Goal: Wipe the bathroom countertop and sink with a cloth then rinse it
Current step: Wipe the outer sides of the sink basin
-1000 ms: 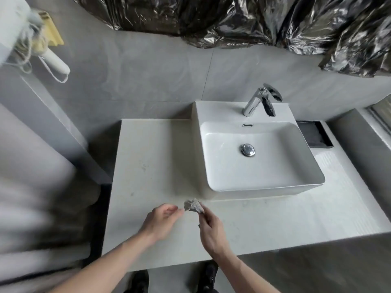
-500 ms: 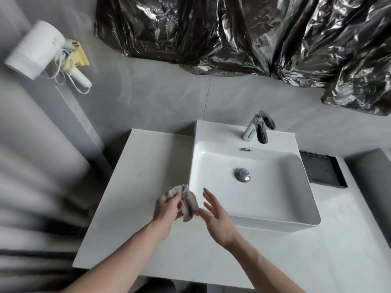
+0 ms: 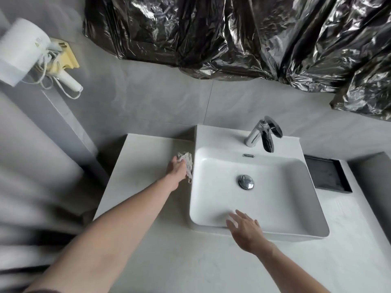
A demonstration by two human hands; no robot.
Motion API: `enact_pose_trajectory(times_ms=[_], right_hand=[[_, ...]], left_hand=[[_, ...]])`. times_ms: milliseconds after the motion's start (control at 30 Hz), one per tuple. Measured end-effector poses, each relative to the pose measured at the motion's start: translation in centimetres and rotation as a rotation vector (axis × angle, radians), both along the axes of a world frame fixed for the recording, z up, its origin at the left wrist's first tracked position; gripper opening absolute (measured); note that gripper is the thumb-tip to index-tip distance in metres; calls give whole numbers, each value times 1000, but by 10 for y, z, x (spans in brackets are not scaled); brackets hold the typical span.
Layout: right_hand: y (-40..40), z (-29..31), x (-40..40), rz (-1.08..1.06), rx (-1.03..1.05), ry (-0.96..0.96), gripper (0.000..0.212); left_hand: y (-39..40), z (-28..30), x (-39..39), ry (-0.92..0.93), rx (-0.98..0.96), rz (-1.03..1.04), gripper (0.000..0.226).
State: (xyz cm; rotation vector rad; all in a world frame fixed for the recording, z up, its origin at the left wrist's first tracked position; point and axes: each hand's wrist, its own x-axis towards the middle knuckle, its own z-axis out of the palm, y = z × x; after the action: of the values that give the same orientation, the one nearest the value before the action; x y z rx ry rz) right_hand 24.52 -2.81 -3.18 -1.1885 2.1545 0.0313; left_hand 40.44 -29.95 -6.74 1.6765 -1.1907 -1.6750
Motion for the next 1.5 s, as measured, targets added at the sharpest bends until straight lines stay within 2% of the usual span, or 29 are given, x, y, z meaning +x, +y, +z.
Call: enact_pose_trajectory(times_ms=[67, 133, 200, 333, 433, 567, 700, 867, 967, 1033, 1200, 1267, 1333, 1400, 1467, 1500], right_hand=[[-5, -3, 3, -19, 18, -8, 50], [-7, -4, 6, -9, 41, 0, 47], [-7, -5, 9, 7, 76, 17, 47], [-8, -3, 10, 3, 94, 12, 49], [-9, 5, 12, 6, 97, 11, 46], [-10, 7, 13, -1, 81, 20, 45], [-9, 6, 13, 6, 65, 38, 42], [-10, 10, 14, 43, 83, 56, 43], [-10, 11, 13, 72, 91, 58, 43], [-10, 11, 12, 88, 95, 55, 42], [-9, 8, 10, 104, 104, 47, 43], [-9, 6, 10, 97, 94, 48, 43], [-9, 3, 11, 85, 83, 55, 42], [-8, 0, 11, 77, 68, 61, 40], [-7, -3, 10, 67, 56, 56, 35], [-6, -3, 9, 66, 49, 55, 35]], left_hand=[[7, 27, -18, -74, -48, -61, 11], [2, 38, -34, -122, -77, -91, 18], [-11, 36, -46, -99, -67, -88, 28], [-54, 17, -69, -11, -37, -98, 17], [-83, 18, -88, 43, -47, -78, 19], [-100, 20, -96, -33, -52, -147, 40], [-78, 11, -81, 12, 22, -272, 50], [0, 14, -38, -11, 85, -329, 48], [30, 21, -18, 12, 105, -392, 30], [27, 21, -21, 32, 92, -385, 33], [-25, 39, -57, 86, -105, -399, 52], [-42, 43, -81, -37, -226, -501, 55], [-47, 41, -105, -383, -342, -745, 68], [-45, 32, -122, -733, -423, -867, 70], [-36, 26, -136, -886, -587, -911, 74], [-32, 24, -145, -893, -668, -952, 76]])
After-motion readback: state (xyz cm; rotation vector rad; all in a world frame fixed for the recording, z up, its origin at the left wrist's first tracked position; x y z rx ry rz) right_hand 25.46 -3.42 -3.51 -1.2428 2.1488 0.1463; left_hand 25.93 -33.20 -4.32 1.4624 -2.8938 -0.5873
